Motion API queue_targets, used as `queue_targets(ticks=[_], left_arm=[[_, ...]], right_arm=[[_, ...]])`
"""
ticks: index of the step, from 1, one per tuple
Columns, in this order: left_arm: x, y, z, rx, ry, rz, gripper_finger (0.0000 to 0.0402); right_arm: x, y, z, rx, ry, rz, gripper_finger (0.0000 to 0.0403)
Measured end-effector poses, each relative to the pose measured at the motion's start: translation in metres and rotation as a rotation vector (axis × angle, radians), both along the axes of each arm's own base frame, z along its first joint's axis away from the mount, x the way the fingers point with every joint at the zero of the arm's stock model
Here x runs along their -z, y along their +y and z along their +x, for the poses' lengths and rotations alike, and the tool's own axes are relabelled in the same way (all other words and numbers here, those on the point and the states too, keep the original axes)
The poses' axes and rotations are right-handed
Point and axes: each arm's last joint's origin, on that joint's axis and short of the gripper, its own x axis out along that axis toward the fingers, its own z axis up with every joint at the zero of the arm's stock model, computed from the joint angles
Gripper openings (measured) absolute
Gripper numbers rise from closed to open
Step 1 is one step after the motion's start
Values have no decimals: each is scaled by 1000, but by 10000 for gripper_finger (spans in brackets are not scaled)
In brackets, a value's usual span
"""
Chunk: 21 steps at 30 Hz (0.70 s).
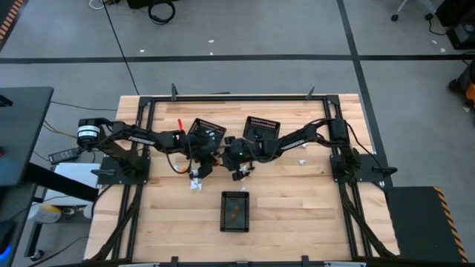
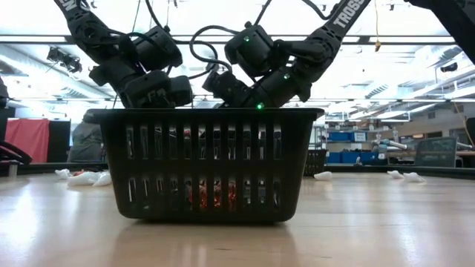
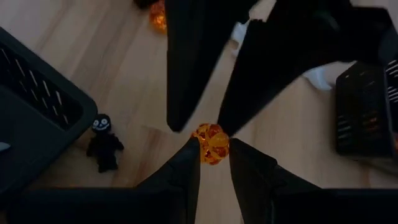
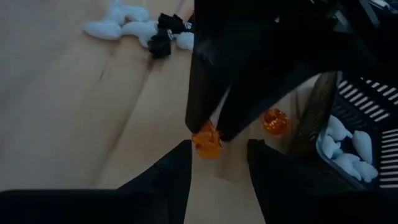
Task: Sort Halloween decoration
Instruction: Put the orange pumpkin toy into the bottom black basket
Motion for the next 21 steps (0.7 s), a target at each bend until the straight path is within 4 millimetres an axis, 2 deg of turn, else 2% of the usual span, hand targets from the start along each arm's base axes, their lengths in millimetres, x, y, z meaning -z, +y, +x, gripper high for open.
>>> queue_targets(ticks=[15, 21], left_arm=[[-4, -1, 3, 15, -51, -68, 94], [-5, -6, 4, 49, -61, -96, 94]], right_arm=[[0, 24, 0, 47, -4, -12, 161], [-10, 38, -2, 62, -19, -36, 158]])
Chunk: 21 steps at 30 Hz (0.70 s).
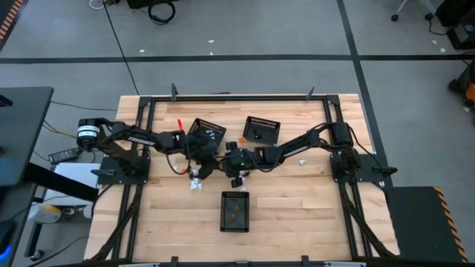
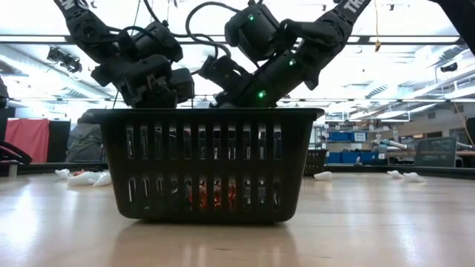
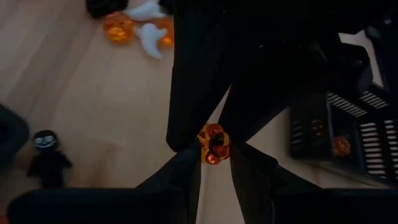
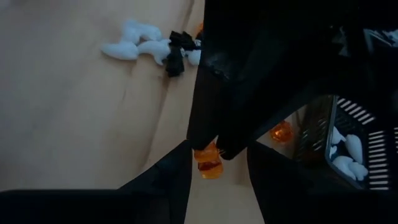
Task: Sort Halloween decoration
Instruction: Put the orange pumpkin toy into the bottom black basket
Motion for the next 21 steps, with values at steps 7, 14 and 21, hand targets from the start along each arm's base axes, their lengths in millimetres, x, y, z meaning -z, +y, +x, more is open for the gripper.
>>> queue_targets(ticks=[7, 14, 21], left_arm=[[-4, -18, 6, 47, -48, -50, 94], [-12, -34, 11, 92, -121, -111, 94], [-26, -50, 21, 140, -193, -158, 94]], right_arm=[[-16, 17, -8, -22, 24, 20, 158], [-41, 37, -20, -58, 25, 46, 158], [-64, 60, -35, -82, 26, 102, 158]])
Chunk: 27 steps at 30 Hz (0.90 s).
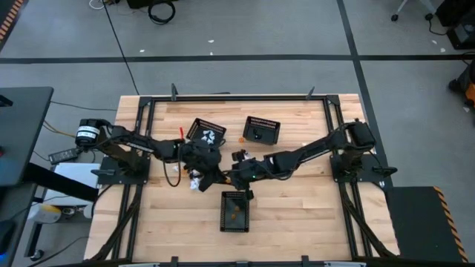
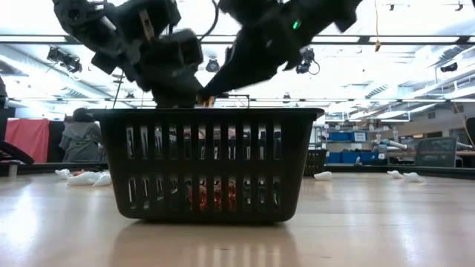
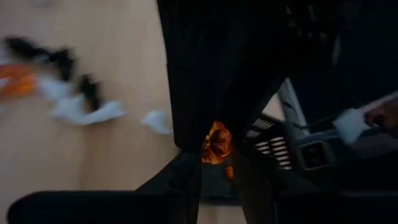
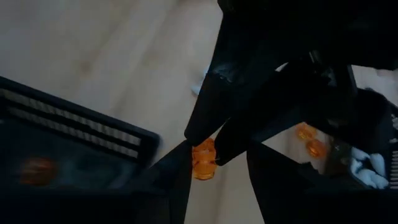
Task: Sort Halloween decoration
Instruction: Put the orange pumpkin toy into the bottom black basket
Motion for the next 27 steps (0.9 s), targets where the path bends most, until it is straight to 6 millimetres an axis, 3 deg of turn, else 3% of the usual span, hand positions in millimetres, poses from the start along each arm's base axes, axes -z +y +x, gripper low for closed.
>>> queue_targets(ticks=[7, 14, 20, 27], left_arm=[[-17, -28, 8, 68, -56, 15, 94], [-4, -52, 6, 70, 4, 72, 94], [23, -67, 12, 123, 75, 58, 94], [26, -73, 12, 121, 74, 71, 94]], right_arm=[[-19, 29, -14, -24, -24, 109, 158], [-14, 60, -23, -65, 16, 183, 158], [9, 63, -22, -17, 112, 206, 158], [12, 63, -20, 31, 119, 245, 158]])
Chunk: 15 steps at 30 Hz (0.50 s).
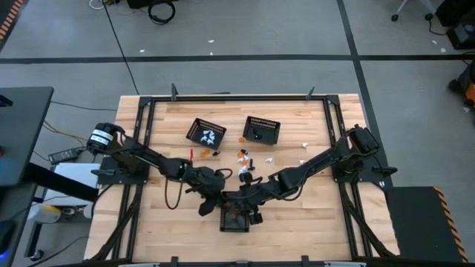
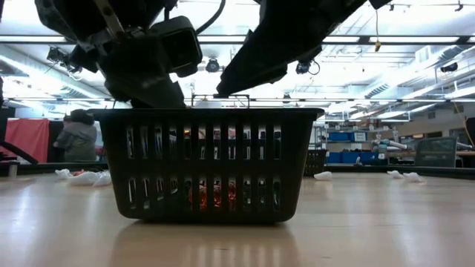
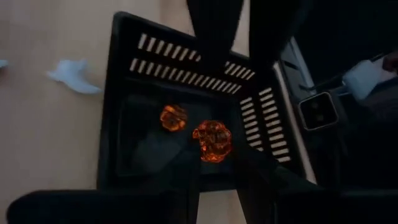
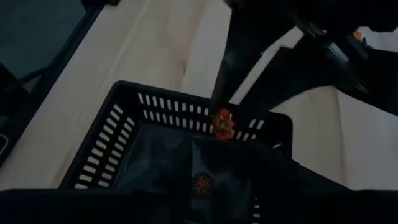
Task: Sort Halloween decoration
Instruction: Put the orange pumpkin toy into the bottom black basket
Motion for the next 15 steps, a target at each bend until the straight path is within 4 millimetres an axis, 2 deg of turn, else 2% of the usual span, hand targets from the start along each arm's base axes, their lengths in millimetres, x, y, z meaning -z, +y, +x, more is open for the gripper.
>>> queue_targets(ticks=[4, 9, 15], left_arm=[[0, -4, -1, 25, -14, 26, 113], [-1, -3, -1, 28, -21, 29, 164], [-18, 15, -4, -8, -21, -3, 188]], right_arm=[[0, 0, 0, 28, 2, 7, 158], [0, -1, 0, 68, 11, 44, 158], [-15, -6, -3, 95, -23, 78, 158]])
